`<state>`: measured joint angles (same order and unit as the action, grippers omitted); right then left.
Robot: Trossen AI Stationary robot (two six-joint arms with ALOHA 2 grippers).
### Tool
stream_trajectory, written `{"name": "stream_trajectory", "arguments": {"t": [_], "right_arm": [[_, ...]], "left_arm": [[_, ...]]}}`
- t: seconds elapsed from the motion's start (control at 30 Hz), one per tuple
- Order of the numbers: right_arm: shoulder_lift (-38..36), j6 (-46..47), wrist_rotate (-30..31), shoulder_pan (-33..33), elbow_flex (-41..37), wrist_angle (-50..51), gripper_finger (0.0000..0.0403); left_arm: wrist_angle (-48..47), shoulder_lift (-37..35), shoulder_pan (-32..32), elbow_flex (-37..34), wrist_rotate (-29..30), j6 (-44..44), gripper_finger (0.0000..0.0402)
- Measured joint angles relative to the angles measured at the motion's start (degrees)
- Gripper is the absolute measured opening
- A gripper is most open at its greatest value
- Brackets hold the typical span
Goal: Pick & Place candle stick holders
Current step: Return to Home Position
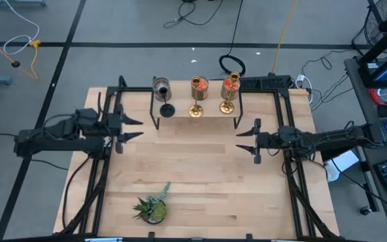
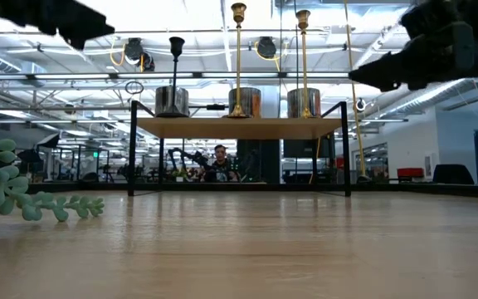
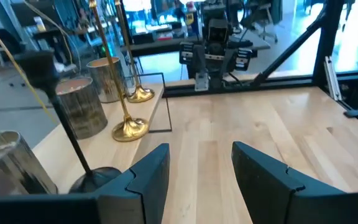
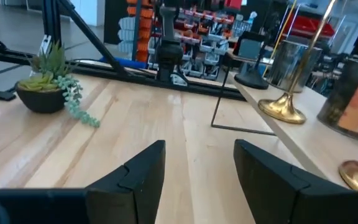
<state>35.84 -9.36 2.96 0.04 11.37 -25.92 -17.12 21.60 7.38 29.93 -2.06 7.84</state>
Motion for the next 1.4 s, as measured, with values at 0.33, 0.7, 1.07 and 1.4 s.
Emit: {"name": "stream_trajectory", "arguments": {"t": [0.33,0.7,1.07,1.4], "right_arm": [[-12.95,-2.4,0.22,-0.05,-5.97,2.34,0.0187],[-19.25,-6.51,0.6,-0.05,-7.74,11.96,0.0187],[-21.87,-3.53,9.03,-0.07,-7.89,20.05,0.0187],[-21.82,-2.19,-4.68,-0.07,-9.83,18.44,0.0187]], "left_arm": [[21.84,-5.75,0.01,-20.18,0.01,-0.05,0.0182],[33.9,-5.96,0.04,-29.18,-0.05,0.77,0.0182],[32.7,-5.87,0.04,-29.09,1.96,0.46,0.0182],[32.76,-5.87,0.04,-29.09,2.13,0.45,0.0182]]}}
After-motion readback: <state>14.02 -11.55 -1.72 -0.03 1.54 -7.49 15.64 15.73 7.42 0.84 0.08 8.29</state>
